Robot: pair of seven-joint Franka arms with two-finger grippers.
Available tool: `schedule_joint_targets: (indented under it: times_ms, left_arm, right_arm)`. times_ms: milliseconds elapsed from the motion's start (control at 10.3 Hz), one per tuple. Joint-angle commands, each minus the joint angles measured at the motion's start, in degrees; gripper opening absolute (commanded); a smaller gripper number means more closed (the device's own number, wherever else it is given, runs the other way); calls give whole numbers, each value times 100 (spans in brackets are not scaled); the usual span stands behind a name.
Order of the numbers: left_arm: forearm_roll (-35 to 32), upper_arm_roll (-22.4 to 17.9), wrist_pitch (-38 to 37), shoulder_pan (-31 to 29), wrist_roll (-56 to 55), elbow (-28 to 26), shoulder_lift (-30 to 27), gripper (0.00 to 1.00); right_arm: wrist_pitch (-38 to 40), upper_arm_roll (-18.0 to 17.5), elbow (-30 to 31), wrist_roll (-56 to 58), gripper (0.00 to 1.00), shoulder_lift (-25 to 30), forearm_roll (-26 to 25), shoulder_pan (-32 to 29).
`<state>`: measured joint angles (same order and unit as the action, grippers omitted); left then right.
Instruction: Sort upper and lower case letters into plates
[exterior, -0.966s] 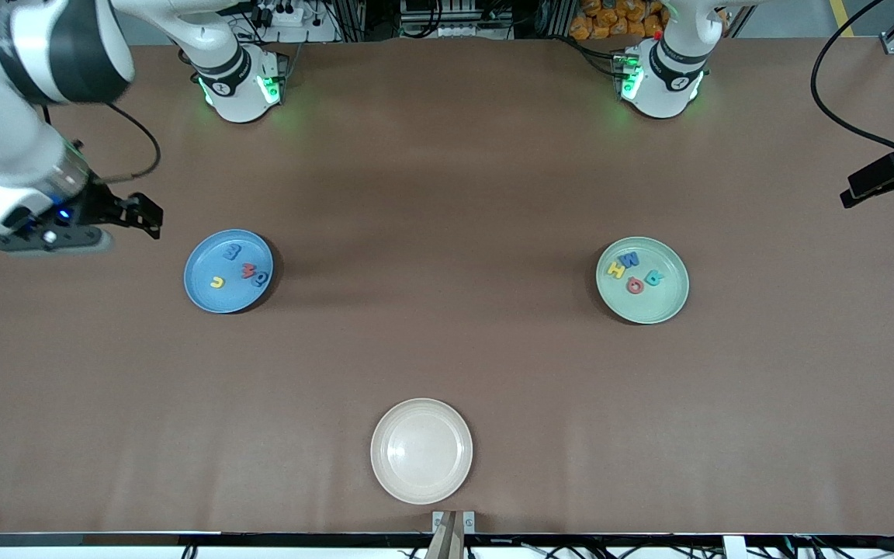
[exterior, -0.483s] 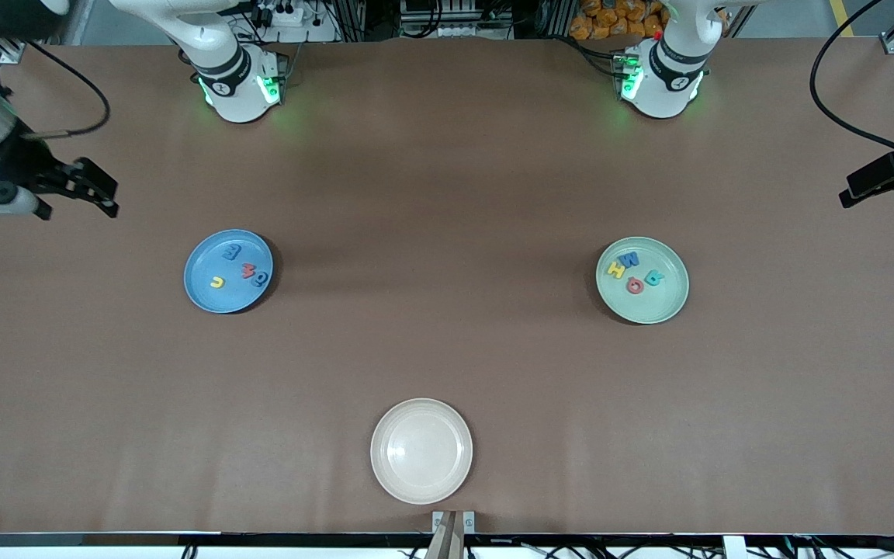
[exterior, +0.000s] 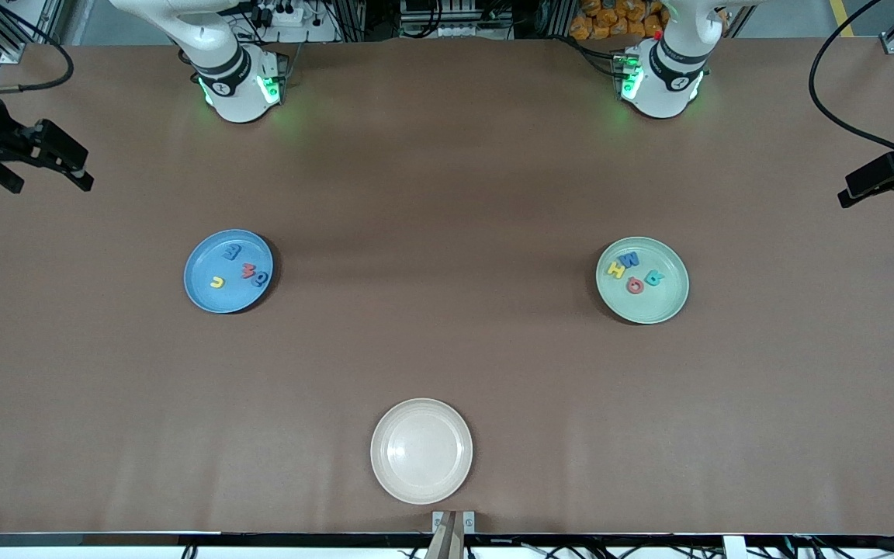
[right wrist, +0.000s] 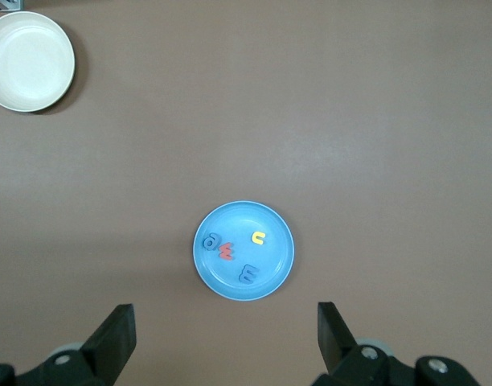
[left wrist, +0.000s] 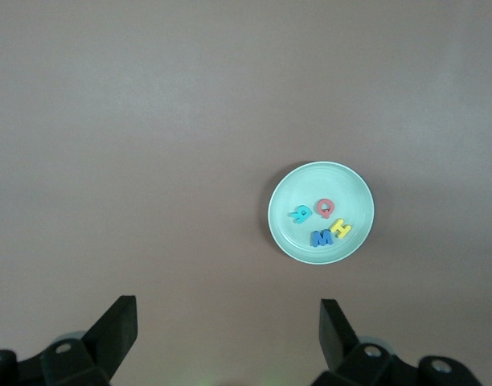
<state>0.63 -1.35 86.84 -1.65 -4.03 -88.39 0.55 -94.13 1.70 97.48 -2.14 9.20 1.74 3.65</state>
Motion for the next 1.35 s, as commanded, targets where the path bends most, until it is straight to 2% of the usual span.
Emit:
schedule_joint_targets:
  times_ms: [0,290,966,1256]
  left_arm:
    - [25,21,-97,-46,122,24,24,100]
    - [16,21,-106,-38,271,15,50,100]
    - [-151,21,-238,-46,201,50,41,100]
    - [-107,21,-220,-81,210,59,41,100]
  right_arm:
    - [246,-47,-150,-128,100,-24,343,-92]
    - [264,41,-194,-155,100,-15,519,-92]
    - [220,6,-203,-120,100,-103,502,-57]
    - [264,-3,-150,-6,100,-103,29,-40]
